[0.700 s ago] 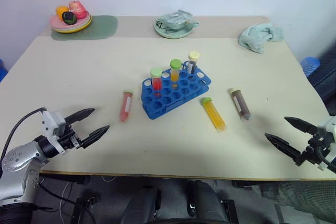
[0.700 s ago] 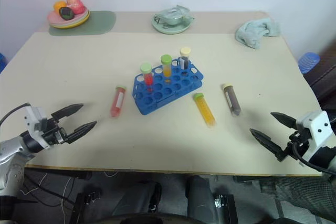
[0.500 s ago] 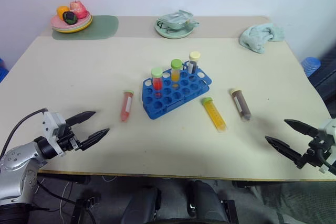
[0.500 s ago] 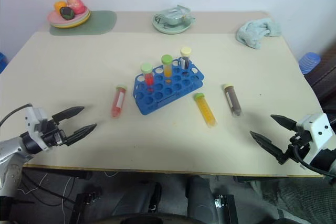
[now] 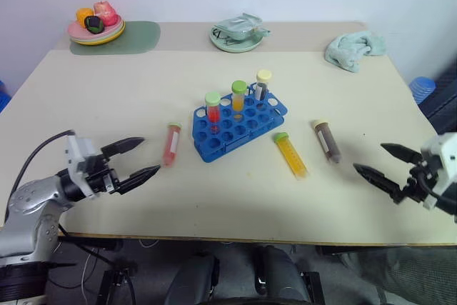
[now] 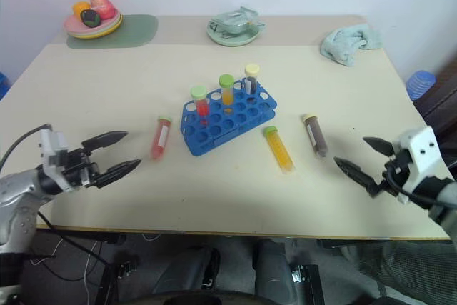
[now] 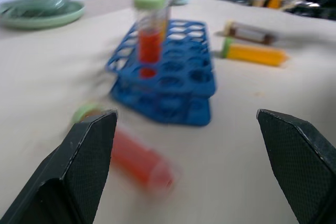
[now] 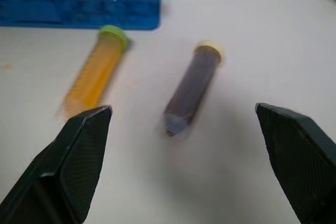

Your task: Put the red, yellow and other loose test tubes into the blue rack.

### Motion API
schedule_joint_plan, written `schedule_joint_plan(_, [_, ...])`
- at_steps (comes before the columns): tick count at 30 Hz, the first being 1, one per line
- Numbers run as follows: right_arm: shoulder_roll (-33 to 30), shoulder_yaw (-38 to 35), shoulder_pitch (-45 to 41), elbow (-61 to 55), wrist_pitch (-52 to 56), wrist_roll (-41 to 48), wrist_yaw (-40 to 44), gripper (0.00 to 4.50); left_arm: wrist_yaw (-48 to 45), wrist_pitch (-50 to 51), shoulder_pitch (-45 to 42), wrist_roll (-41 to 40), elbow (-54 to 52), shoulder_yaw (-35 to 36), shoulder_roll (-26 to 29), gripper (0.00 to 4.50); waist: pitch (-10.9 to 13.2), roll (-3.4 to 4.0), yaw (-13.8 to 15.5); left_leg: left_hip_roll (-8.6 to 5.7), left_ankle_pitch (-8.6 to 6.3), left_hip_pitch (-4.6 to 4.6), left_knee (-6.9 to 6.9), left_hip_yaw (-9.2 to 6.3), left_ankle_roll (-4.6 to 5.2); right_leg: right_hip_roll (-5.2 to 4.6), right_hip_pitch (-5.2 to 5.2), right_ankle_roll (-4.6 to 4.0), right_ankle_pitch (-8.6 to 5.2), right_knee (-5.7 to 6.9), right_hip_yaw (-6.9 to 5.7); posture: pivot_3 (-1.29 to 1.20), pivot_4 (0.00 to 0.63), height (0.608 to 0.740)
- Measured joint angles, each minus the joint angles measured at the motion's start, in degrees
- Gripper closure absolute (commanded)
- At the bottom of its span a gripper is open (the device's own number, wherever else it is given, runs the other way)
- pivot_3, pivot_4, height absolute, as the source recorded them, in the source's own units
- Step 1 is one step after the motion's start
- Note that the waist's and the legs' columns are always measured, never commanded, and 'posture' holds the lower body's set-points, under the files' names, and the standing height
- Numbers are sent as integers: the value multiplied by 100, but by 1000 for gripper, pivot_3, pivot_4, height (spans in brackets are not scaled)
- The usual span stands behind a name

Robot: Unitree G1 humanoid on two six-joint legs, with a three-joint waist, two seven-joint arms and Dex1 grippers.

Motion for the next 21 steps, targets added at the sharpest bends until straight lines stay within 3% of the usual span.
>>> schedule_joint_plan(5, [-549,760,-2043,864,1678,393,-381,0,-17,2,-423,34,-160,-415,-199,146,3,2,5,2,1,-7,1,4,-1,0,-7,-2,1,-1,1,0,150,740])
schedule_joint_plan(11, [-588,1954,-4128,2195,3383,329,-720,0,-52,-35,-590,159,-68,-723,-344,146,3,5,0,1,18,-74,18,11,-30,-2,-64,1,5,0,1,0,150,740])
schedule_joint_plan(16, [-305,2586,-5120,3123,4131,77,-833,0,-59,-53,-672,206,-16,-822,-455,146,4,5,11,-3,17,-94,21,14,-27,-6,-81,4,7,-1,1,0,150,740])
schedule_joint_plan(21, [-14,3180,-5646,4027,4076,-422,-810,0,-31,-56,-695,229,-15,-843,-593,146,3,5,-1,-4,16,-91,26,19,-27,-6,-81,8,10,3,3,0,150,740])
